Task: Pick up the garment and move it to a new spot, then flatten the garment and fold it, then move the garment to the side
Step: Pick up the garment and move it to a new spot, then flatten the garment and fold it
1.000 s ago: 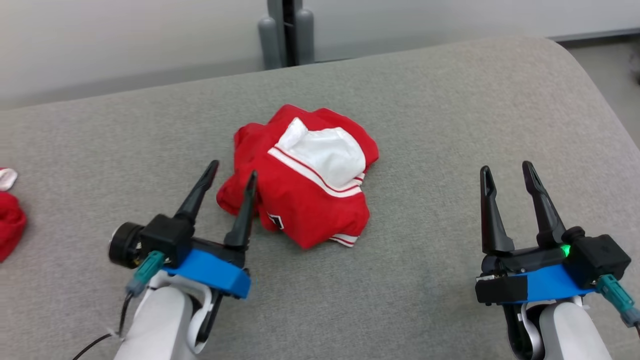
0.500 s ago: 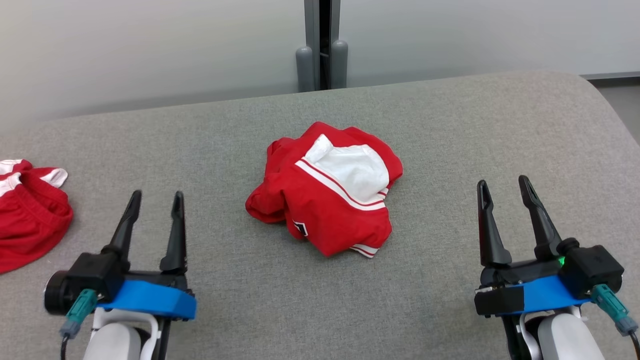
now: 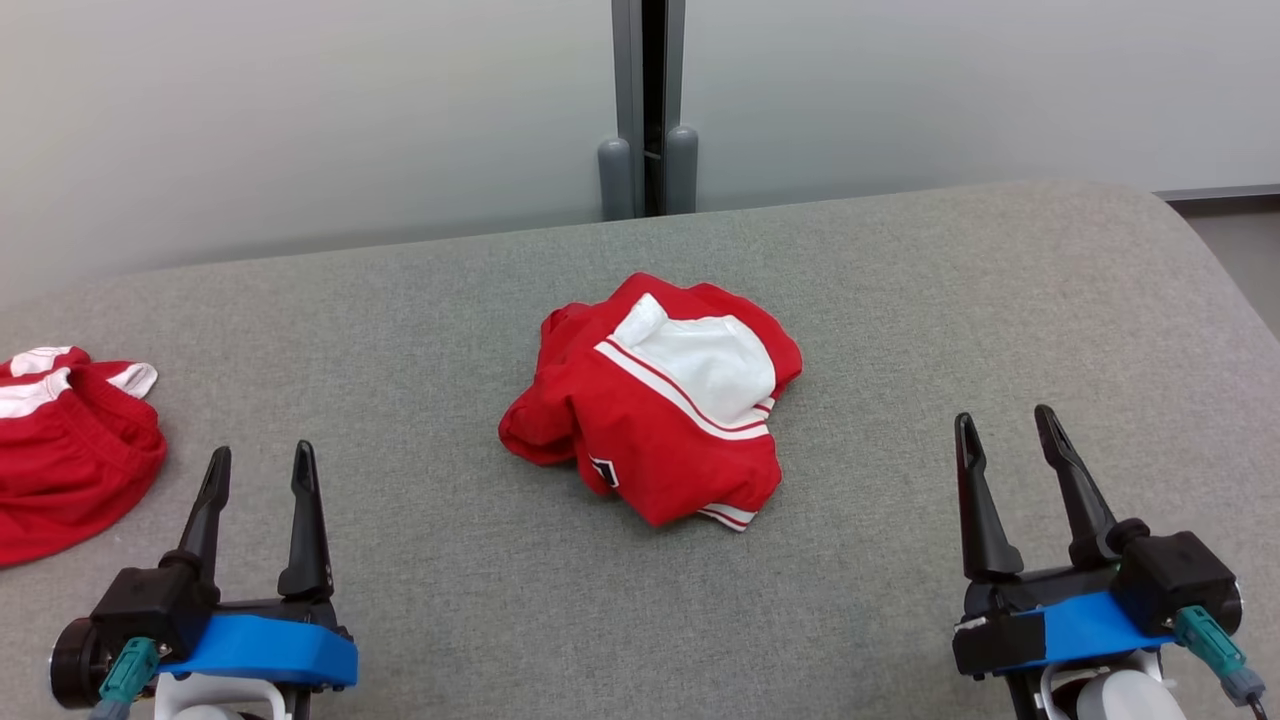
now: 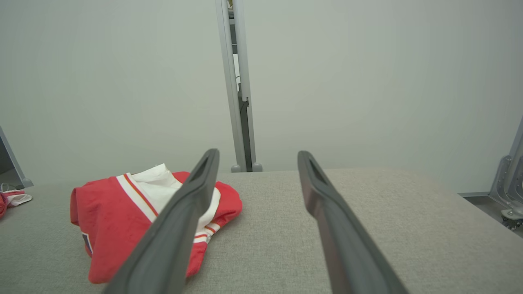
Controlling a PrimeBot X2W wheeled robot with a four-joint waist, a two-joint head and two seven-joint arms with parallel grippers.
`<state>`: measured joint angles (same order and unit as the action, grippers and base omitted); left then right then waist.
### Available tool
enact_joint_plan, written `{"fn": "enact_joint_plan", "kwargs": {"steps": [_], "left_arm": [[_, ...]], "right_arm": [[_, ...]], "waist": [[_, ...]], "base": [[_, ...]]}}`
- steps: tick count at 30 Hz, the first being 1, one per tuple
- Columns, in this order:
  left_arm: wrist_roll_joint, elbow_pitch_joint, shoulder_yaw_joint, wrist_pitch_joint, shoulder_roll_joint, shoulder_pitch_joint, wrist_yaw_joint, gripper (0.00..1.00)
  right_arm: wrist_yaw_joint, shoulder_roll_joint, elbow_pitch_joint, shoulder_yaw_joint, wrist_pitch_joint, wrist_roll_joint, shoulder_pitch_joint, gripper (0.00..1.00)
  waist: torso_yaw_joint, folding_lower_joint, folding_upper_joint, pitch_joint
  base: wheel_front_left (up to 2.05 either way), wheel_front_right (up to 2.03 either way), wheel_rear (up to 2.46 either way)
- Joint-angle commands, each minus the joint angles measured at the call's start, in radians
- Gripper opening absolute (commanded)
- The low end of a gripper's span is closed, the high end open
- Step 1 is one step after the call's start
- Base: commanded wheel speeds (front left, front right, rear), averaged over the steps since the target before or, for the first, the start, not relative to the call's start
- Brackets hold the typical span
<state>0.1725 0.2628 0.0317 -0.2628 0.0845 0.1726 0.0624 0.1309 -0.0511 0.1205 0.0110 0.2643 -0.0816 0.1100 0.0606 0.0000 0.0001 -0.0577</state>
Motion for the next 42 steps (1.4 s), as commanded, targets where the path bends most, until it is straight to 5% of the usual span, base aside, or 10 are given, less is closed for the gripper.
{"fn": "enact_joint_plan", "kwargs": {"steps": [1, 21, 30, 42], "left_arm": [[-0.011, 0.004, 0.009, -0.003, -0.002, -0.013, 0.003, 1.00], [-0.049, 0.023, 0.032, -0.003, -0.026, 0.003, 0.030, 1.00], [-0.051, 0.023, 0.027, -0.003, -0.030, 0.028, 0.036, 1.00], [-0.042, 0.019, -0.008, -0.003, -0.032, 0.095, 0.045, 1.00]], "right_arm": [[0.000, 0.001, 0.005, 0.000, 0.000, 0.003, -0.016, 1.00], [0.000, 0.002, 0.011, 0.008, 0.000, 0.006, 0.004, 1.00], [0.000, -0.016, 0.059, 0.097, 0.000, 0.030, 0.118, 1.00], [0.000, -0.024, 0.409, 0.159, 0.000, 0.052, 0.308, 1.00]], "waist": [[-0.001, 0.0000, -0.0001, 0.006], [-0.020, 0.0000, -0.0001, 0.000], [-0.036, 0.0000, -0.0001, -0.040], [-0.095, 0.0000, -0.0001, -0.137]], "base": [[0.00, 0.00, 0.00], [0.00, 0.00, 0.00], [0.00, 0.00, 0.00], [0.00, 0.00, 0.00]]}}
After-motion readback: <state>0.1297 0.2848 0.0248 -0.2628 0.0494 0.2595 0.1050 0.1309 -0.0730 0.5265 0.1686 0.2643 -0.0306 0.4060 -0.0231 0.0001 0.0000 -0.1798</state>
